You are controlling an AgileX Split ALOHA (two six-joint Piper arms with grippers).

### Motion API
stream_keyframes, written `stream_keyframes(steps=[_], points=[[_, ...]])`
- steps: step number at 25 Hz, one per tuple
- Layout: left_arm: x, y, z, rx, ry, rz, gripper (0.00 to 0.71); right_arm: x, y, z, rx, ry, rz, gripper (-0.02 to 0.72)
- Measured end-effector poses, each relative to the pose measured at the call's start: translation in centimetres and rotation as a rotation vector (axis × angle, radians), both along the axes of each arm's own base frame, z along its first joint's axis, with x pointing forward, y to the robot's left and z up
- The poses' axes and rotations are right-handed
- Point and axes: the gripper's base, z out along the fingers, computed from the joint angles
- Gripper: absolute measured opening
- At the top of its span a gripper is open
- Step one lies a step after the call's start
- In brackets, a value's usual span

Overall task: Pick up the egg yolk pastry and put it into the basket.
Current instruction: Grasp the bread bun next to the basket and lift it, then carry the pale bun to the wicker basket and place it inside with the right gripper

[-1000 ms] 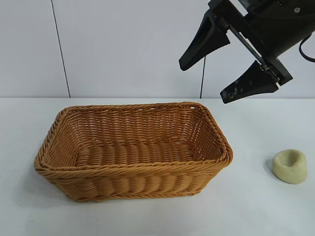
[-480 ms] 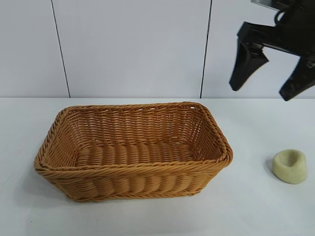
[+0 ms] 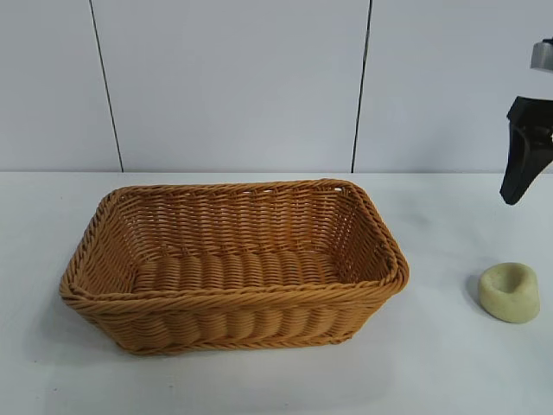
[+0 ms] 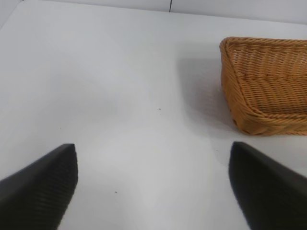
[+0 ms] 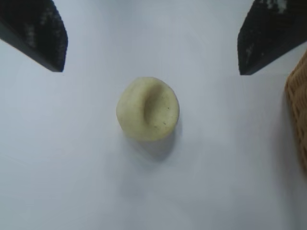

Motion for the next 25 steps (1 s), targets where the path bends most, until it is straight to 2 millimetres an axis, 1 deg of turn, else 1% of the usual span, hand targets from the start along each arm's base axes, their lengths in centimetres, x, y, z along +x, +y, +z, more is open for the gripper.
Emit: stream_keyframes(steps=[4, 6, 7, 8, 12, 13, 15, 17, 19, 25], points=[[0.0, 0.0, 0.0, 0.0, 0.0, 0.0, 0.662, 0.4, 0.1, -3.3, 0.024, 0.059, -0.021, 0.656], [0.0, 0.0, 0.0, 0.0, 0.0, 0.0, 0.662, 0.5, 0.1, -4.3, 0.027, 0.073, -0.026, 0.612], [0.0, 0.0, 0.0, 0.0, 0.0, 0.0, 0.662, 0.5, 0.1, -4.4, 0.026, 0.074, -0.026, 0.576], [0.0, 0.0, 0.0, 0.0, 0.0, 0.0, 0.662, 0.5, 0.1, -4.4, 0.027, 0.074, -0.026, 0.522], [0.0, 0.0, 0.0, 0.0, 0.0, 0.0, 0.662, 0.6, 0.1, -4.4, 0.031, 0.071, -0.03, 0.267], [0.0, 0.0, 0.0, 0.0, 0.0, 0.0, 0.662, 0.6, 0.2, -4.4, 0.033, 0.071, -0.032, 0.219], [0.0, 0.0, 0.0, 0.0, 0.0, 0.0, 0.662, 0.6, 0.2, -4.1, 0.033, 0.063, -0.032, 0.165], [0.0, 0.0, 0.0, 0.0, 0.0, 0.0, 0.662, 0.6, 0.2, -3.3, 0.031, 0.041, -0.031, 0.144], [0.0, 0.0, 0.0, 0.0, 0.0, 0.0, 0.662, 0.6, 0.2, -1.9, 0.029, 0.005, -0.029, 0.137], [0.0, 0.0, 0.0, 0.0, 0.0, 0.0, 0.662, 0.8, 0.3, 5.1, 0.035, -0.112, 0.002, 0.138]])
